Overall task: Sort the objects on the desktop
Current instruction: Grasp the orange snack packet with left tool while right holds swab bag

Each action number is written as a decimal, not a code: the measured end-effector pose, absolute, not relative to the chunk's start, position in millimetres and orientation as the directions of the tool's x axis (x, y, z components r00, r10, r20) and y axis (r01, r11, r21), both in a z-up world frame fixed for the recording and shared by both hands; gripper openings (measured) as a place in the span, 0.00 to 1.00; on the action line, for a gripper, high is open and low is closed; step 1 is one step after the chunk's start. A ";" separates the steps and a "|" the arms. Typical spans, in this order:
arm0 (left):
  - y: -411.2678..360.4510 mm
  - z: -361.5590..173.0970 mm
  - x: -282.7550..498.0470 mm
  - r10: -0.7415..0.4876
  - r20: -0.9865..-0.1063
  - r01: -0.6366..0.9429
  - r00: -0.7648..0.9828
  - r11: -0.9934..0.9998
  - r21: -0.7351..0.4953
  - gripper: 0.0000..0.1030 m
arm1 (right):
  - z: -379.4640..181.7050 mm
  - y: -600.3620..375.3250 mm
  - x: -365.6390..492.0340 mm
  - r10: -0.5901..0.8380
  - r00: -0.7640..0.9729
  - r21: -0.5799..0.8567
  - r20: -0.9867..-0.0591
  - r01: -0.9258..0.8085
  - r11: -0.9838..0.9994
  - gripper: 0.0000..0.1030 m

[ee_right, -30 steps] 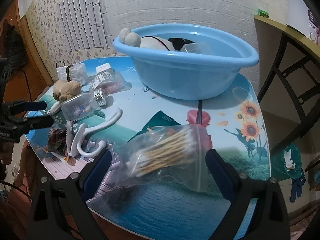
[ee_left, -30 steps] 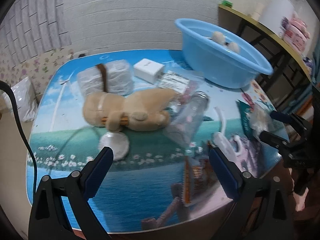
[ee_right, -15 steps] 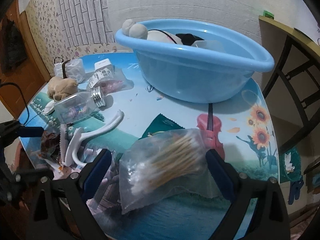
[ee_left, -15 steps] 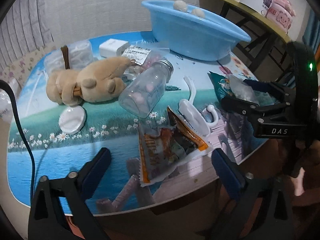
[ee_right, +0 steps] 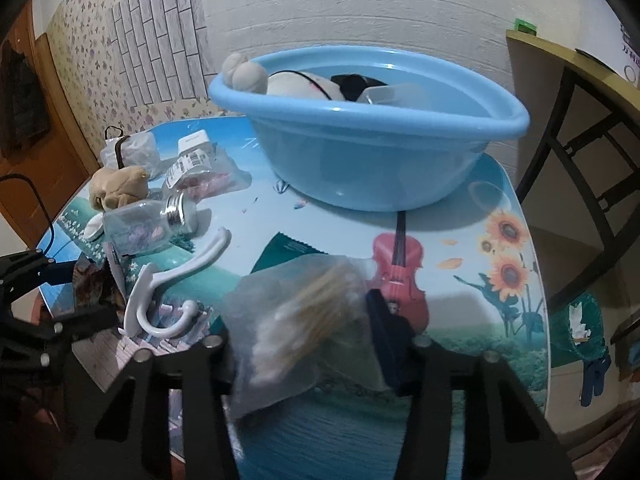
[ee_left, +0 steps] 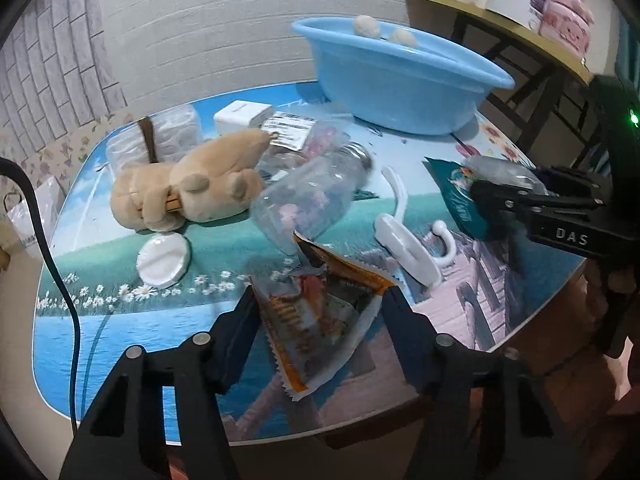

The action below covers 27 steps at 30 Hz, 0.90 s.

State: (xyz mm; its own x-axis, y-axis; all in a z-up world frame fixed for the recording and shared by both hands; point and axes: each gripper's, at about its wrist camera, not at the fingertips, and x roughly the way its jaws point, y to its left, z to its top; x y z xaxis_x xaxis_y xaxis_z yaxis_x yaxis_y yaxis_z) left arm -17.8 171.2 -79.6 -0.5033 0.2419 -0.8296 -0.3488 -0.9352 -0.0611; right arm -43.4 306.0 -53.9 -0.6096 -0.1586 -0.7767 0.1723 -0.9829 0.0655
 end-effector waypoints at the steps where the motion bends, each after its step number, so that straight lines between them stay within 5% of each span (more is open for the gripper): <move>1: 169.6 -79.3 -18.8 0.237 -0.828 -0.343 -0.508 -0.938 -0.058 0.57 | -53.1 306.6 -43.2 -0.161 -0.608 0.067 -0.777 0.175 -0.982 0.43; 5: 155.6 -74.2 -26.0 0.200 -0.819 -0.292 -0.537 -0.955 -0.042 0.49 | -48.6 310.0 -39.1 -0.171 -0.611 0.065 -0.773 0.192 -0.979 0.40; 13: 134.6 -77.0 -35.6 0.206 -0.827 -0.226 -0.524 -0.969 -0.098 0.50 | -52.4 314.8 -41.3 -0.164 -0.590 0.068 -0.791 0.181 -0.981 0.43; 18: 144.1 -84.2 -30.7 0.220 -0.831 -0.248 -0.510 -0.963 -0.103 0.72 | -55.1 304.0 -44.0 -0.145 -0.586 0.036 -0.797 0.194 -0.980 0.54; 23: 159.8 -86.5 -22.0 0.221 -0.827 -0.290 -0.516 -0.954 -0.073 0.82 | -60.3 293.8 -47.6 -0.115 -0.586 -0.004 -0.802 0.197 -0.980 0.67; 25: 165.5 -87.7 -19.0 0.204 -0.826 -0.308 -0.526 -0.951 -0.039 0.79 | -60.7 293.3 -48.0 -0.113 -0.592 -0.001 -0.798 0.190 -0.982 0.66; 27: 166.5 -86.0 -16.2 0.199 -0.814 -0.321 -0.545 -0.947 -0.016 0.57 | -59.8 295.7 -48.1 -0.132 -0.591 0.022 -0.796 0.191 -0.981 0.50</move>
State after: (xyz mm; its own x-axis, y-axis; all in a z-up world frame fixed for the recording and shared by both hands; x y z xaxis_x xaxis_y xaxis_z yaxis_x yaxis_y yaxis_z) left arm -16.2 166.5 -86.0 -0.5455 0.1989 -0.8142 -0.3211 -0.9469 -0.0162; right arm -48.1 295.7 -59.8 -0.5912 -0.1323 -0.7956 0.1905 -0.9814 0.0217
